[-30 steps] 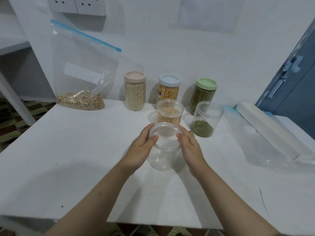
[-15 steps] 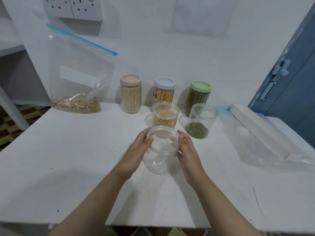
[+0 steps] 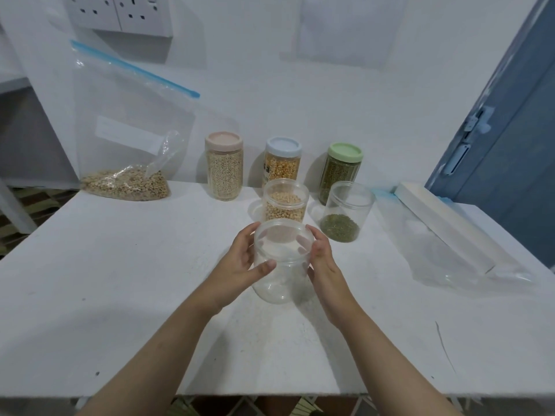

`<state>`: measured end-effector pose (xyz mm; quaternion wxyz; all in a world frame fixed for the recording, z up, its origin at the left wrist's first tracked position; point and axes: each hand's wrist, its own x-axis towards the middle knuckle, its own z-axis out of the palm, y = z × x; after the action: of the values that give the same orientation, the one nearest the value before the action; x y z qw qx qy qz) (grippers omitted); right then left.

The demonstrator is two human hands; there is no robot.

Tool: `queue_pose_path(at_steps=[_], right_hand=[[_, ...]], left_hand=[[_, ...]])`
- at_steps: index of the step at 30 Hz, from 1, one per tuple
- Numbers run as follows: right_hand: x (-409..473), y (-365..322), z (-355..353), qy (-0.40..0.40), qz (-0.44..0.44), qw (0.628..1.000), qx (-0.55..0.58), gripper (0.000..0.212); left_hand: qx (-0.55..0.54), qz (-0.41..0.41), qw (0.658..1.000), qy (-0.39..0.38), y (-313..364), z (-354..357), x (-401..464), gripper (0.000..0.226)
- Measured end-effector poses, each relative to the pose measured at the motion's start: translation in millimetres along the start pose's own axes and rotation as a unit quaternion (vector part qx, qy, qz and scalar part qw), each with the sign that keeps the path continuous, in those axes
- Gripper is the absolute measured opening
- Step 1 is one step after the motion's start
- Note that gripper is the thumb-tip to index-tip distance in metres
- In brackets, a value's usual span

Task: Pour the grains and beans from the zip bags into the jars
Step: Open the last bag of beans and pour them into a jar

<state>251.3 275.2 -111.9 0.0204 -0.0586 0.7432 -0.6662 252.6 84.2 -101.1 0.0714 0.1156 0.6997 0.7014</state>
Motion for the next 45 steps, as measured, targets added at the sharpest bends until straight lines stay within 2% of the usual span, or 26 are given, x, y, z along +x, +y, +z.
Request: queue_pose_path(at_steps=[2, 4, 8, 10, 14, 18, 20, 22, 24, 25, 31, 37, 42, 45], right_hand=[[-3, -1, 1, -0.017, -0.012, 1.0, -0.022, 0.064], [-4, -3, -1, -0.024, -0.016, 0.999, -0.023, 0.051], [-3, 0, -3, 0.005, -0.009, 1.0, -0.012, 0.041], [-4, 2, -5, 0.011, 0.003, 1.0, -0.006, 0.051], [-10, 0, -3, -0.028, -0.008, 0.999, -0.035, 0.074], [-10, 3, -6, -0.004, -0.004, 1.0, -0.001, 0.042], [-10, 4, -8, 0.005, 0.011, 1.0, 0.029, 0.035], [-11, 0, -6, -0.018, 0.008, 1.0, 0.018, 0.046], [-12, -3, -3, -0.038, 0.001, 0.999, -0.008, 0.069], [-12, -2, -3, -0.04, 0.001, 0.999, -0.006, 0.074], [-10, 0, -8, -0.008, 0.018, 0.999, 0.044, 0.04], [-14, -2, -6, -0.044, -0.002, 0.999, 0.003, 0.064], [-11, -2, -10, -0.006, 0.013, 1.0, 0.023, 0.033], [-13, -6, -6, -0.024, 0.005, 1.0, 0.013, 0.04]], left_hand=[[0.008, 0.001, 1.0, -0.012, -3, -5, -1, 0.072], [0.011, 0.004, 1.0, -0.008, -4, -7, 1, 0.072], [0.027, 0.006, 1.0, 0.008, -7, -13, 5, 0.075], [0.041, 0.009, 0.999, 0.004, -9, -15, 6, 0.073], [0.038, 0.013, 0.999, 0.007, -10, -15, 6, 0.073], [0.013, 0.02, 1.0, 0.016, -15, -14, 5, 0.072], [0.008, 0.023, 1.0, 0.018, -17, -13, 4, 0.07], [-0.001, 0.028, 0.999, 0.015, -18, -12, 4, 0.068], [-0.009, 0.034, 0.999, 0.012, -18, -12, 4, 0.067], [-0.01, 0.036, 0.999, 0.011, -19, -12, 4, 0.067], [-0.012, 0.038, 0.999, 0.011, -20, -13, 4, 0.067], [-0.017, 0.036, 0.999, 0.006, -19, -13, 4, 0.065], [-0.013, 0.032, 0.999, 0.006, -16, -12, 3, 0.064], [-0.01, 0.027, 1.0, 0.008, -17, -13, 4, 0.065]])
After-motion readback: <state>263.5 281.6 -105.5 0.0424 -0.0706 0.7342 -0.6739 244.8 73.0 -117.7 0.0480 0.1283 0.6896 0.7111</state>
